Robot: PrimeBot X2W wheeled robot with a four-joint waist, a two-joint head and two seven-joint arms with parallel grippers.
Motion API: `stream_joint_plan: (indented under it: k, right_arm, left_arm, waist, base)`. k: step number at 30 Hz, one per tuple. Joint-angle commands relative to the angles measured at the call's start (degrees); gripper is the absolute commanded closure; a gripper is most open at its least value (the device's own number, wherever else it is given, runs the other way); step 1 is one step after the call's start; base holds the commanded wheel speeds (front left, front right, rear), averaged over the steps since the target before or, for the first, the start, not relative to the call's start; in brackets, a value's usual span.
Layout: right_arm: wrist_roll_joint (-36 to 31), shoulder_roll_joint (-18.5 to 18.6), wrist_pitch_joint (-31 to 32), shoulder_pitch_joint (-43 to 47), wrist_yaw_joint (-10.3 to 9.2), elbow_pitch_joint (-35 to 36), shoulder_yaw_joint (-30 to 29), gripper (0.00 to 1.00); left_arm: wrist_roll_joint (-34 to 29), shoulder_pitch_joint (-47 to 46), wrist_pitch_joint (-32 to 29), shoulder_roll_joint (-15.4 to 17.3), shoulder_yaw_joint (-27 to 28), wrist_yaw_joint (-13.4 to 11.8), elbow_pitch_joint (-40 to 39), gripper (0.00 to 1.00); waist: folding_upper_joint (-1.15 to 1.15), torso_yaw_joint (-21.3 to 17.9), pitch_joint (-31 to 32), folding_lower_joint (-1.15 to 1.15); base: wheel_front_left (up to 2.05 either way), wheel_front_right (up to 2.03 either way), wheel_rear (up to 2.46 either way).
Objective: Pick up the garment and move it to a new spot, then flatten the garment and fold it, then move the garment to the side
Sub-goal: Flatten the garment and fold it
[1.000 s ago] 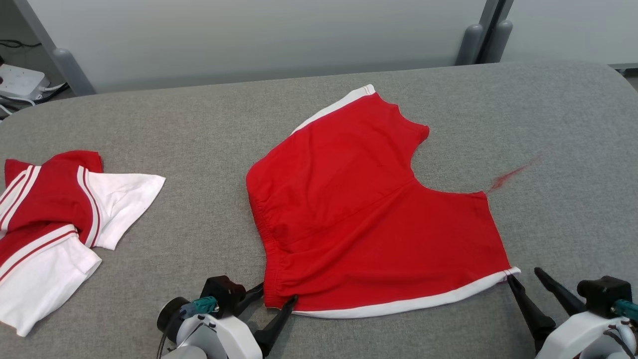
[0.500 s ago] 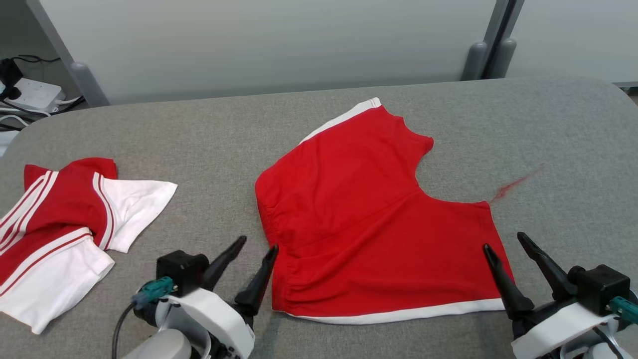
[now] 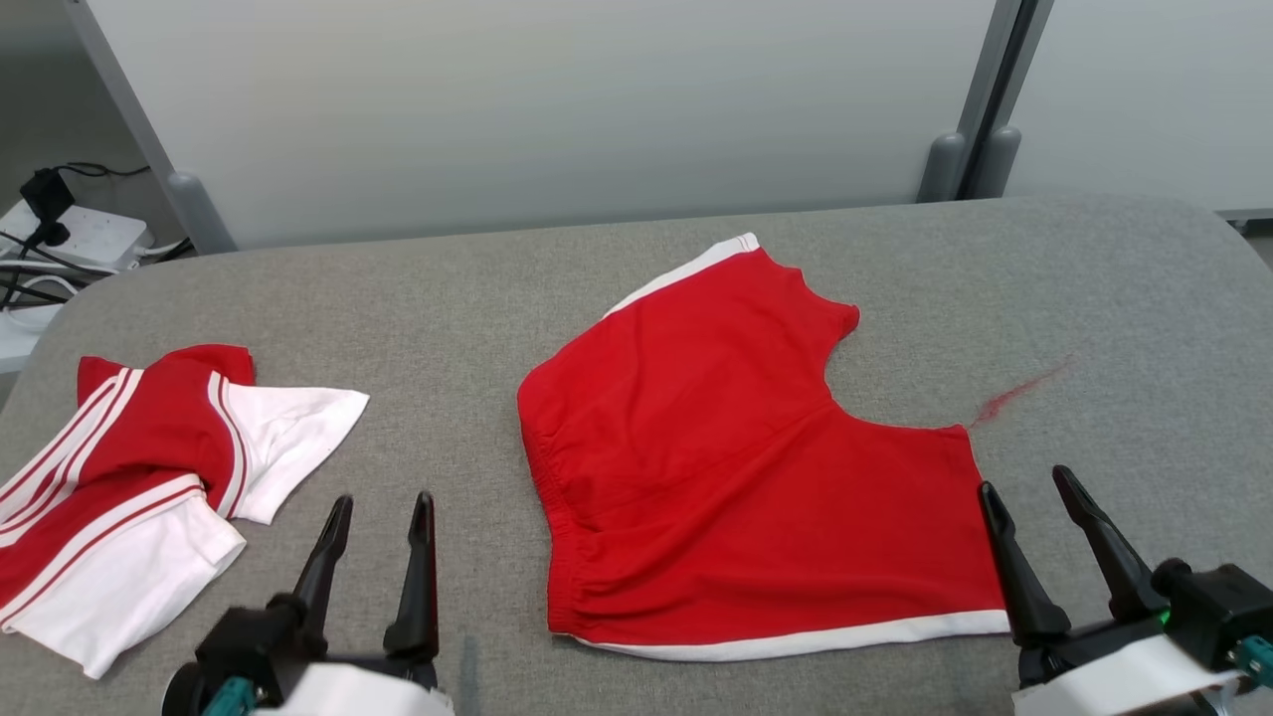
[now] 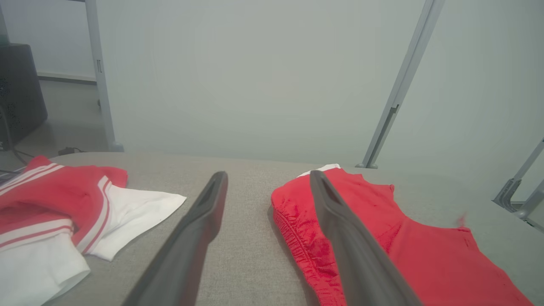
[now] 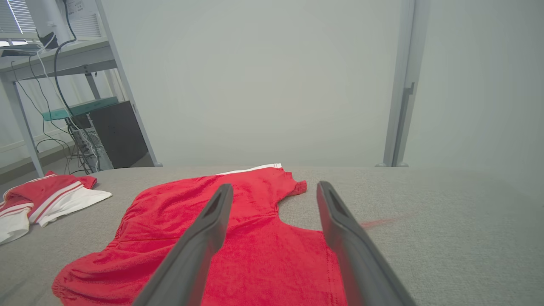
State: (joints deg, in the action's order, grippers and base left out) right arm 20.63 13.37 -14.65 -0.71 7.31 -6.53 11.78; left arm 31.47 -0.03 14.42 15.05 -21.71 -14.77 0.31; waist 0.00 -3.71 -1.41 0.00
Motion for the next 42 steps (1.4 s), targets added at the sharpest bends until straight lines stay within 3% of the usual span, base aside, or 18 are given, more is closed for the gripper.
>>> stream_joint_plan:
  k: [1, 4, 10, 21, 30, 35, 42]
  right_arm:
    - [-0.54, -0.07, -0.35, 0.64, 0.18, 2.34, -0.40, 0.00]
    - [-0.64, -0.83, -0.35, 2.29, 0.18, 2.79, -1.64, 0.00]
    - [-0.69, -1.87, -0.35, 5.67, 0.18, 2.55, -2.69, 0.00]
    - [-0.09, -1.91, -0.35, 8.14, 0.18, 1.45, -2.48, 0.00]
    - [0.35, -1.40, -0.35, 7.65, 0.18, 1.68, -1.81, 0.00]
    - [0.52, -1.09, -0.35, 7.09, 0.18, 2.11, -1.29, 0.00]
    - [0.92, -0.54, -0.35, 5.68, 0.18, 2.82, -0.91, 0.00]
  left_arm:
    - [-2.94, 0.35, 0.57, -0.05, 3.66, -0.03, -1.58, 0.00]
    - [-5.14, 3.50, 0.57, -3.01, 7.14, 1.00, -2.11, 0.00]
    - [-9.89, 8.22, 0.57, -6.17, 9.99, 5.74, -0.33, 0.00]
    - [-14.96, 10.77, 0.58, -9.45, 12.98, 11.89, 4.00, 0.00]
    - [-19.32, 8.57, 0.58, -8.78, 11.99, 15.84, 8.44, 0.00]
    - [-21.81, 5.33, 0.58, -6.83, 7.53, 20.04, 14.04, 0.00]
    - [-23.36, -0.66, 0.58, -6.51, 2.31, 21.76, 20.54, 0.00]
  waist:
    - [0.00, 0.00, 0.61, 0.00]
    - [0.00, 0.07, 1.13, 0.00]
    - [0.00, 0.56, 2.32, 0.00]
    - [0.00, 0.55, 3.13, 0.00]
    - [0.00, 0.18, 2.09, 0.00]
    - [0.00, -0.27, 0.95, 0.00]
    - [0.00, -1.32, -0.96, 0.00]
  base:
    - [0.00, 0.00, 0.00]
    - [0.00, 0.00, 0.00]
    - [0.00, 0.00, 0.00]
    - [0.00, 0.00, 0.00]
    - [0.00, 0.00, 0.00]
    - [0.00, 0.00, 0.00]
    - [0.00, 0.00, 0.00]
